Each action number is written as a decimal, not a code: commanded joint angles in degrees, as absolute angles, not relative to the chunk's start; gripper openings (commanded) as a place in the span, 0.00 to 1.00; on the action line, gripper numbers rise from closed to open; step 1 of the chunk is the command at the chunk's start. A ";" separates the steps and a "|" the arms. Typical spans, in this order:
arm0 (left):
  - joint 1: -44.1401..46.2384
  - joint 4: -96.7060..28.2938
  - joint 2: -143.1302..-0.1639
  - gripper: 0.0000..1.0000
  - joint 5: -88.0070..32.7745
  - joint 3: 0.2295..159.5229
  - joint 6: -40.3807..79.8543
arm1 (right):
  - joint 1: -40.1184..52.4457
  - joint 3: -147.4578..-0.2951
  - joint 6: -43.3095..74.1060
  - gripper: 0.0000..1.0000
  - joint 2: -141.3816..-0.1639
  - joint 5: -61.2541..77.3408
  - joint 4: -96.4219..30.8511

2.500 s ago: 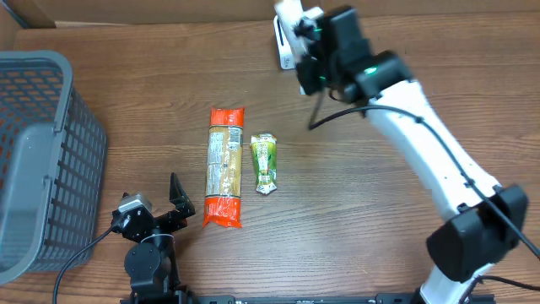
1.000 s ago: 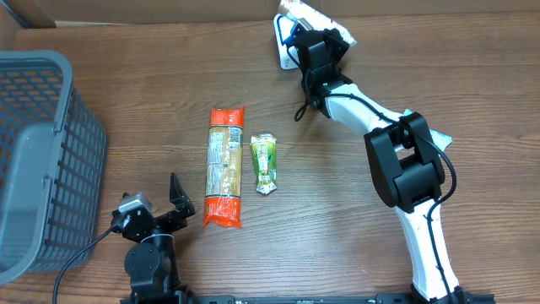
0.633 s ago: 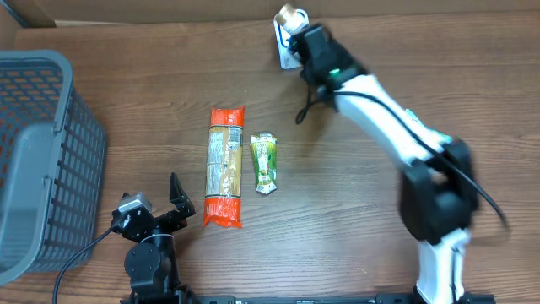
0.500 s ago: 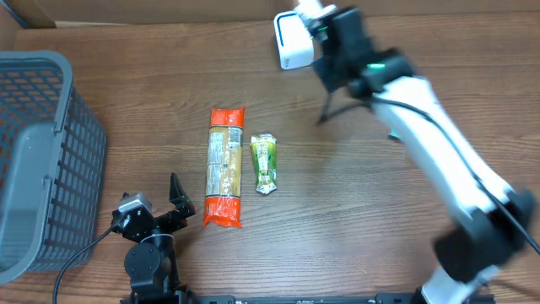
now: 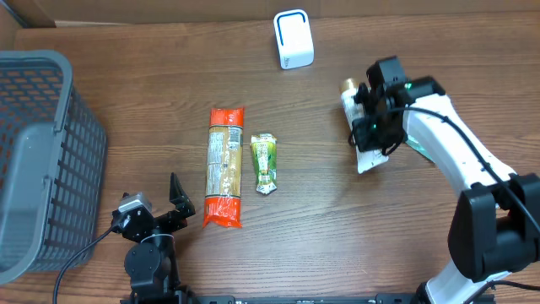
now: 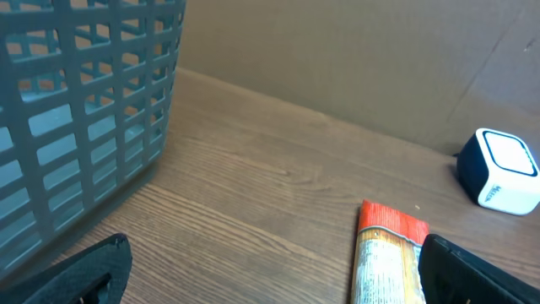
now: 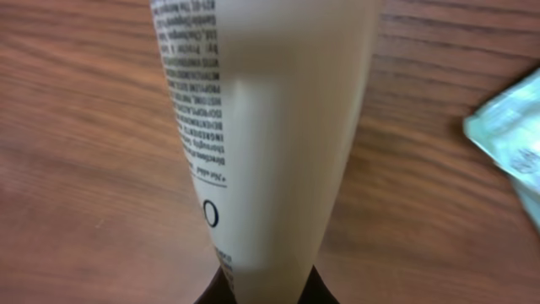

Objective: Scan the item barcode
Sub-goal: 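Carry the Pantene tube right and release it on the table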

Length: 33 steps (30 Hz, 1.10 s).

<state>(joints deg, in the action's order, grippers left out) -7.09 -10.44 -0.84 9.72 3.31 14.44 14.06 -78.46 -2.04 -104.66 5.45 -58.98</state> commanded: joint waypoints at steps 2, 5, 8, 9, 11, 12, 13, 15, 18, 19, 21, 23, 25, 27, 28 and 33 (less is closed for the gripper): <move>-6.74 -10.46 -0.25 1.00 10.52 3.25 13.52 | 12.19 -72.25 1.45 0.04 -102.69 6.04 -53.93; -6.74 -10.46 -0.25 1.00 10.55 3.25 13.52 | 9.39 -71.00 5.80 0.04 -102.72 5.63 -53.80; -6.74 -10.46 -0.25 1.00 10.52 3.25 13.52 | 4.91 -69.69 10.15 0.04 -102.72 5.65 -53.58; -6.74 -10.46 -0.25 1.00 10.52 3.25 13.52 | 3.68 -69.21 10.79 0.04 -102.72 5.67 -53.52; -6.74 -10.48 -0.25 1.00 10.55 3.25 13.52 | 0.54 -67.57 10.96 0.04 -102.72 5.74 -53.45; -6.74 -10.46 -0.25 1.00 10.52 3.25 13.52 | -0.47 -67.11 10.94 0.04 -102.72 5.93 -53.52; -6.74 -10.46 -0.25 1.00 10.55 3.25 13.52 | -1.56 -66.78 10.94 0.07 -102.72 6.13 -53.67; -6.74 -10.46 -0.25 1.00 10.55 3.25 13.52 | -3.38 -66.70 10.92 0.23 -102.72 6.92 -54.19; -6.74 -10.46 -0.25 1.00 10.52 3.25 13.52 | -5.08 -66.89 9.98 0.50 -102.65 12.01 -54.57; -6.74 -10.46 -0.25 0.99 10.52 3.25 13.52 | -5.28 -67.07 9.41 0.56 -102.65 13.76 -54.74; -6.74 -10.46 -0.25 1.00 10.52 3.25 13.52 | -5.28 -68.14 8.51 0.63 -102.54 16.29 -55.66; -6.74 -10.46 -0.25 1.00 10.55 3.25 13.52 | -5.19 -70.00 8.51 0.64 -102.02 17.06 -57.21; -6.74 -10.46 -0.25 1.00 10.52 3.25 13.52 | -5.17 -72.66 8.51 0.66 -100.62 17.37 -59.51; -6.74 -10.46 -0.25 1.00 10.55 3.25 13.52 | -5.17 -75.55 8.51 0.66 -98.80 18.61 -61.76; -6.74 -10.46 -0.25 1.00 10.52 3.25 13.52 | -5.17 -76.34 8.51 0.66 -98.24 19.16 -62.30; -6.74 -10.46 -0.25 0.99 10.52 3.25 13.52 | -5.17 -83.46 8.54 0.66 -91.33 25.87 -66.74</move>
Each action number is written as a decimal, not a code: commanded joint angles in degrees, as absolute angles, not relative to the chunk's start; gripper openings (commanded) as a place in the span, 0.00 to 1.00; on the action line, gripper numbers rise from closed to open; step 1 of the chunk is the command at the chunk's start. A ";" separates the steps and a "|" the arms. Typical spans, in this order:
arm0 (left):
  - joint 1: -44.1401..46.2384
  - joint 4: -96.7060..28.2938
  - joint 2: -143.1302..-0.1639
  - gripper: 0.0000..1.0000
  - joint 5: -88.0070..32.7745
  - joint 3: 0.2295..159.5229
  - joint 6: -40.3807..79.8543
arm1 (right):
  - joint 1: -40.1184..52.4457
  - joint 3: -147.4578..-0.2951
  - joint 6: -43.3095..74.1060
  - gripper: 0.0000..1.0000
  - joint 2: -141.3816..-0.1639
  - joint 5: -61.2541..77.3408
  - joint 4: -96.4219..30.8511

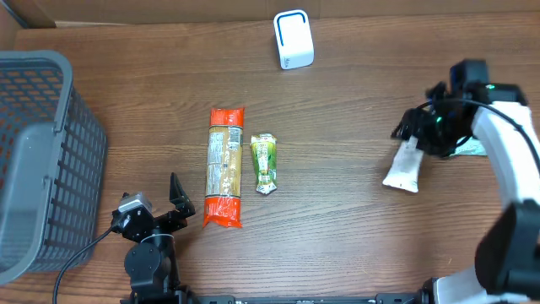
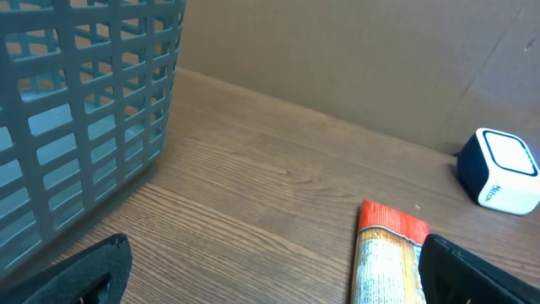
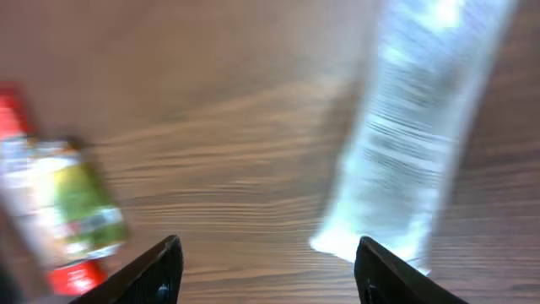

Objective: Scan the item barcode
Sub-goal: 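Carry the Pantene tube right and release it on the table, then move the right gripper left and grasp the green tea pouch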

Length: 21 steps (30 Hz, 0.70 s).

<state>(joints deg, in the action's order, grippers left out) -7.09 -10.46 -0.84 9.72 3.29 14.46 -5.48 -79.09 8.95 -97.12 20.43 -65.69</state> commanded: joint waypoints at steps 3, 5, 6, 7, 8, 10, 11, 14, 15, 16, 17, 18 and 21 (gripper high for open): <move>-6.74 -10.46 -0.25 1.00 10.52 3.25 13.52 | -5.04 -85.17 8.51 0.66 -87.48 28.40 -67.44; -6.74 -10.46 -0.25 1.00 10.52 3.25 13.52 | -4.45 -85.27 8.51 0.66 -84.01 28.58 -67.37; -6.74 -10.46 -0.25 1.00 10.55 3.25 13.52 | -4.27 -85.27 8.51 0.66 -83.09 28.58 -67.42; -6.74 -10.46 -0.25 1.00 10.55 3.25 13.52 | -4.16 -85.27 8.51 0.66 -81.97 28.58 -67.42; -6.74 -10.46 -0.25 1.00 10.55 3.25 13.52 | -4.16 -85.27 8.51 0.66 -81.41 28.58 -67.40; -6.74 -10.46 -0.25 1.00 10.52 3.25 13.52 | -4.19 -85.27 8.51 0.66 -80.51 28.56 -67.40; -6.74 -10.46 -0.25 1.00 10.55 3.25 13.52 | -4.19 -85.27 8.51 0.66 -80.25 28.56 -67.40; -6.74 -10.46 -0.25 1.00 10.52 3.25 13.52 | -4.19 -85.25 8.51 0.67 -80.27 28.58 -67.68; -6.74 -10.46 -0.25 1.00 10.52 3.25 13.52 | -4.19 -85.25 8.51 0.67 -80.27 28.58 -67.83; -6.74 -10.46 -0.25 1.00 10.55 3.25 13.52 | -4.19 -85.25 8.51 0.66 -80.27 28.58 -67.88; -6.74 -10.46 -0.25 1.00 10.52 3.25 13.52 | -4.19 -85.25 8.51 0.67 -80.25 28.58 -67.88; -6.74 -10.48 -0.25 1.00 10.52 3.25 13.52 | -4.19 -85.25 8.51 0.67 -80.27 28.60 -67.85; -6.74 -10.46 -0.25 1.00 10.52 3.25 13.52 | -3.73 -85.25 8.25 0.67 -80.27 28.60 -67.83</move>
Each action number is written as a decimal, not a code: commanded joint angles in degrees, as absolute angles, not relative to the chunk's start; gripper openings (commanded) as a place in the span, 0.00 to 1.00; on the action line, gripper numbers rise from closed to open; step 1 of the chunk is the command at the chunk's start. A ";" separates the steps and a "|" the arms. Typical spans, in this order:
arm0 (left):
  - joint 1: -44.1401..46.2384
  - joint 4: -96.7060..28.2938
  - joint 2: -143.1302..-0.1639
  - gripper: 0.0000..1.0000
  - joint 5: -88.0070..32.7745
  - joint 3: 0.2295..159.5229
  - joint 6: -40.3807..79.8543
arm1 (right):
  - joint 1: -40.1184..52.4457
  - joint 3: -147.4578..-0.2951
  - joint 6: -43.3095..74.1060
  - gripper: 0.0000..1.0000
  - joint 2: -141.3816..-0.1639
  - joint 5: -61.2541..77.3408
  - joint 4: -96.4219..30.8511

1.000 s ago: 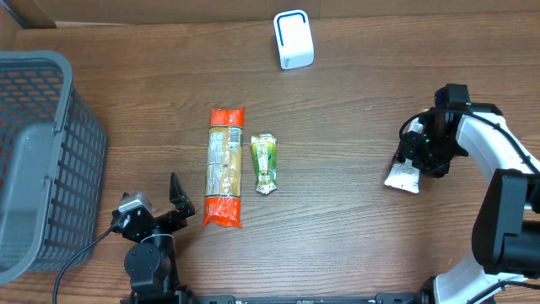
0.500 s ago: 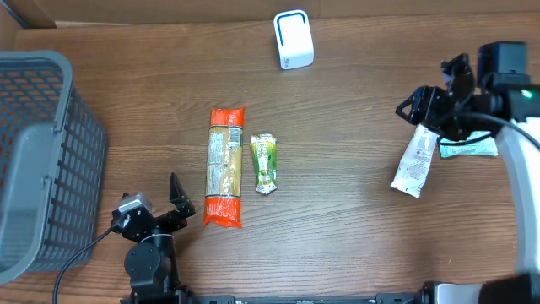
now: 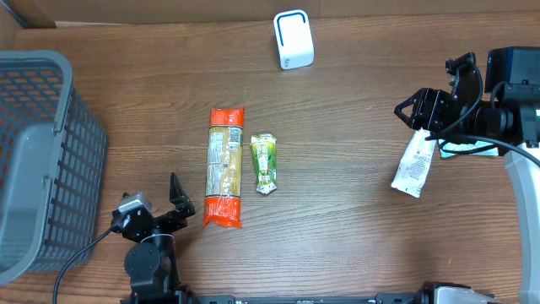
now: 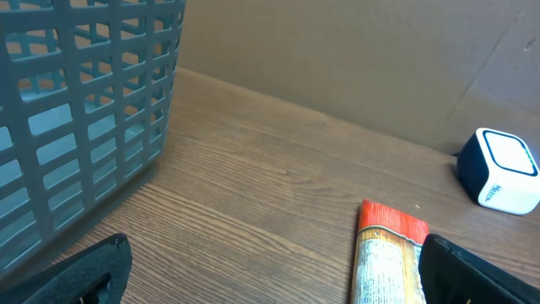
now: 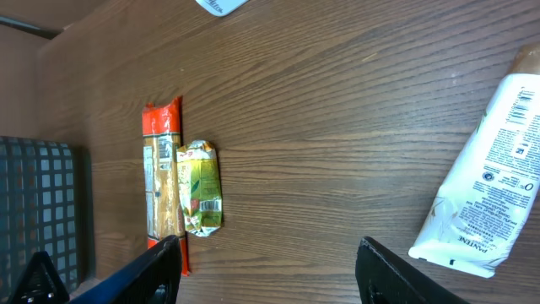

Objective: Scan the item barcode
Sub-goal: 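Move the right gripper left and grasp the green tea pouch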

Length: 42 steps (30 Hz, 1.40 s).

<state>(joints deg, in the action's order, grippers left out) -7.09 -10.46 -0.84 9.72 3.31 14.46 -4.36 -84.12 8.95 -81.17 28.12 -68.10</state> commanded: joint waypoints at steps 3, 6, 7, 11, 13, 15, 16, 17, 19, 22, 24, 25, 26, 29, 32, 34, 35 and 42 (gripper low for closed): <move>-6.74 -10.46 -0.25 1.00 10.52 3.25 13.52 | -2.26 -85.25 7.01 0.67 -80.27 28.47 -67.88; -6.74 -10.46 -0.25 1.00 10.55 3.25 13.52 | -0.16 -85.25 7.01 0.67 -80.27 27.86 -67.75; -6.74 -10.46 -0.25 0.99 10.55 3.25 13.52 | 0.80 -85.25 7.03 0.66 -80.27 27.46 -67.64; -6.74 -10.46 -0.25 1.00 10.52 3.25 13.52 | 3.99 -85.25 7.03 0.67 -80.27 25.28 -67.44; -6.74 -10.46 -0.25 1.00 10.52 3.25 13.52 | 5.56 -85.25 7.03 0.68 -80.27 25.12 -67.37; -6.74 -10.46 -0.25 1.00 10.52 3.25 13.52 | 7.01 -85.25 7.03 0.73 -80.27 25.17 -66.89; -6.74 -10.46 -0.25 1.00 10.55 3.25 13.52 | 7.86 -85.25 7.03 0.88 -80.27 25.15 -66.35; -6.74 -10.46 -0.25 1.00 10.52 3.25 13.52 | 8.21 -85.23 7.03 0.99 -80.34 25.15 -66.08; -6.74 -10.46 -0.25 1.00 10.52 3.25 13.52 | 9.08 -85.19 7.05 1.00 -80.49 26.02 -65.47; -6.74 -10.46 -0.25 1.00 10.52 3.25 13.52 | 9.65 -85.08 7.07 1.00 -81.06 28.21 -65.49; -6.74 -10.46 -0.25 0.99 10.52 3.25 13.52 | 10.35 -85.03 7.05 1.00 -81.89 29.28 -65.45; -6.74 -10.46 -0.25 1.00 10.52 3.25 13.52 | 10.83 -85.03 7.05 1.00 -82.24 29.30 -65.47; -6.74 -10.46 -0.25 1.00 10.52 3.25 13.52 | 11.53 -84.97 7.05 1.00 -82.76 29.28 -65.43; -6.74 -10.46 -0.25 1.00 10.52 3.25 13.52 | 16.56 -84.71 7.01 1.00 -86.37 29.21 -64.86; -6.74 -10.46 -0.25 1.00 10.55 3.25 13.52 | 20.56 -84.71 7.05 0.98 -89.71 29.21 -63.61; -6.74 -10.46 -0.25 1.00 10.52 3.25 13.52 | 23.62 -84.71 7.09 0.94 -92.49 29.23 -61.98; -6.74 -10.46 -0.25 0.99 10.52 3.25 13.52 | 25.02 -84.71 7.44 0.91 -93.71 29.21 -61.01; -6.74 -10.46 -0.25 1.00 10.55 3.25 13.52 | 36.21 -84.71 11.57 0.88 -103.20 18.92 -52.58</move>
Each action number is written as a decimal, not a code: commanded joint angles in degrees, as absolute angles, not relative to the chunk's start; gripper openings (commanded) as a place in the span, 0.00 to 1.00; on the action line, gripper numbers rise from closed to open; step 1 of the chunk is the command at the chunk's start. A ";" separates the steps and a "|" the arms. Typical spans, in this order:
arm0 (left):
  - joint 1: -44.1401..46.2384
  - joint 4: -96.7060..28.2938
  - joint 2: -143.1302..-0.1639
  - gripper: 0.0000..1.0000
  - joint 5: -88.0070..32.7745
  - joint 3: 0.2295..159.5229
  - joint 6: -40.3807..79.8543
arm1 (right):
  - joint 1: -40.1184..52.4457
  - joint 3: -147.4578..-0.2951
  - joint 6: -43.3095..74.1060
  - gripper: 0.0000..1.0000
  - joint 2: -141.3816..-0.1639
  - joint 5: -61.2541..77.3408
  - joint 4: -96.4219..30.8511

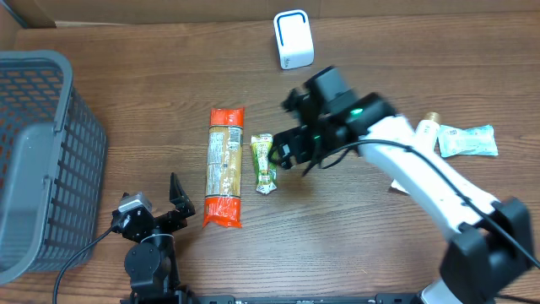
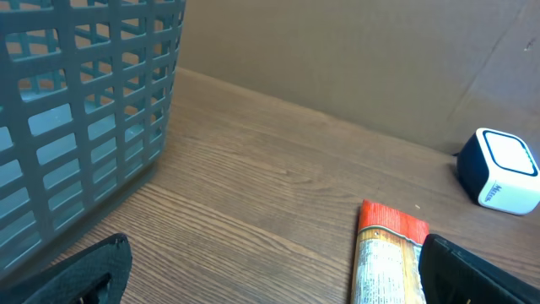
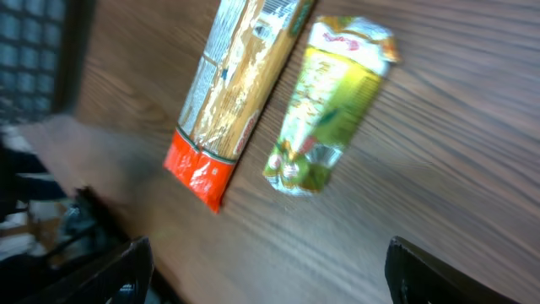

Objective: Scan the item barcode

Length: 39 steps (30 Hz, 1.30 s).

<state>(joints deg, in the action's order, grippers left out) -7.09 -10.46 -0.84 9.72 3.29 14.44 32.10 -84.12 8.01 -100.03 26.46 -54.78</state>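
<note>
Mid-table lie a long orange pasta pack (image 1: 224, 166) (image 3: 245, 93) and a small green packet (image 1: 264, 163) (image 3: 333, 110). The white, blue-rimmed scanner (image 1: 293, 40) (image 2: 502, 169) stands at the far edge. My right gripper (image 1: 291, 152) (image 3: 270, 279) hangs open and empty just right of the green packet, with both items ahead of its fingers. The white tube with a gold cap (image 1: 424, 128) lies at the right, mostly hidden under the right arm. At the front edge my left gripper (image 1: 160, 211) (image 2: 270, 287) rests open, with the pasta pack (image 2: 388, 253) by its right finger.
A grey plastic basket (image 1: 38, 160) (image 2: 76, 110) fills the left side. A teal packet (image 1: 467, 139) lies at the far right beside the tube. A cardboard wall runs behind the table's far edge.
My right gripper, still open, has moved from the right side above the white tube to the middle, beside the green packet. The tube and the left arm have not moved.
My right gripper was shut on the white tube right of centre. Then the tube lay further right on the table and the gripper was open beside it. After that the gripper stood above it, and now it is by the green packet.
</note>
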 commanded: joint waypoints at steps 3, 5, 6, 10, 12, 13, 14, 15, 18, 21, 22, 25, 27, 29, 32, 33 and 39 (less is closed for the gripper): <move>-6.74 -10.46 -0.25 1.00 10.52 3.25 13.50 | 39.53 -84.71 17.52 0.85 -106.50 12.67 -49.23; -6.74 -10.46 -0.25 1.00 10.52 3.25 13.52 | 40.60 -84.71 19.92 0.83 -107.85 11.40 -47.97; -6.74 -10.46 -0.25 1.00 10.55 3.25 13.52 | 41.01 -84.71 20.64 0.83 -108.49 11.31 -47.42; -6.74 -10.46 -0.25 1.00 10.52 3.25 13.52 | 42.81 -84.71 24.01 0.80 -111.83 10.31 -45.17; -6.74 -10.46 -0.25 1.00 10.52 3.25 13.52 | 43.40 -84.71 26.11 0.80 -113.19 8.34 -45.01; -6.74 -10.46 -0.25 1.00 10.55 3.25 13.52 | 43.62 -84.71 27.49 0.77 -113.99 6.96 -45.01; -6.74 -10.46 -0.25 1.00 10.55 3.25 13.52 | 43.79 -84.71 28.58 0.75 -114.67 5.96 -44.97; -6.74 -10.46 -0.25 1.00 10.55 3.25 13.52 | 43.94 -84.71 29.02 0.69 -115.44 5.50 -44.69; -6.74 -10.46 -0.25 1.00 10.55 3.25 13.52 | 44.31 -84.71 29.89 0.60 -117.86 5.54 -42.89; -6.74 -10.46 -0.25 1.00 10.55 3.25 13.52 | 44.42 -84.71 30.11 0.48 -119.52 5.56 -41.56; -6.74 -10.46 -0.25 1.00 10.55 3.25 13.52 | 44.40 -84.71 30.26 0.38 -119.74 5.50 -41.39; -6.74 -10.46 -0.25 1.00 10.52 3.25 13.52 | 44.40 -84.75 30.24 0.18 -119.72 3.77 -41.54; -6.74 -10.46 -0.25 1.00 10.55 3.25 13.52 | 44.14 -85.01 30.24 0.06 -119.57 3.01 -42.22; -6.74 -10.46 -0.25 1.00 10.52 3.25 13.52 | 43.27 -86.11 30.24 0.04 -118.78 1.37 -44.95; -6.74 -10.46 -0.25 1.00 10.52 3.25 13.52 | 41.80 -90.08 30.22 0.04 -115.31 -8.62 -53.67; -6.74 -10.46 -0.25 1.00 10.52 3.25 13.52 | 41.82 -90.96 30.22 0.04 -114.65 -11.86 -55.46; -6.74 -10.46 -0.25 0.99 10.55 3.25 13.52 | 44.86 -92.42 28.03 0.04 -114.30 -38.28 -62.94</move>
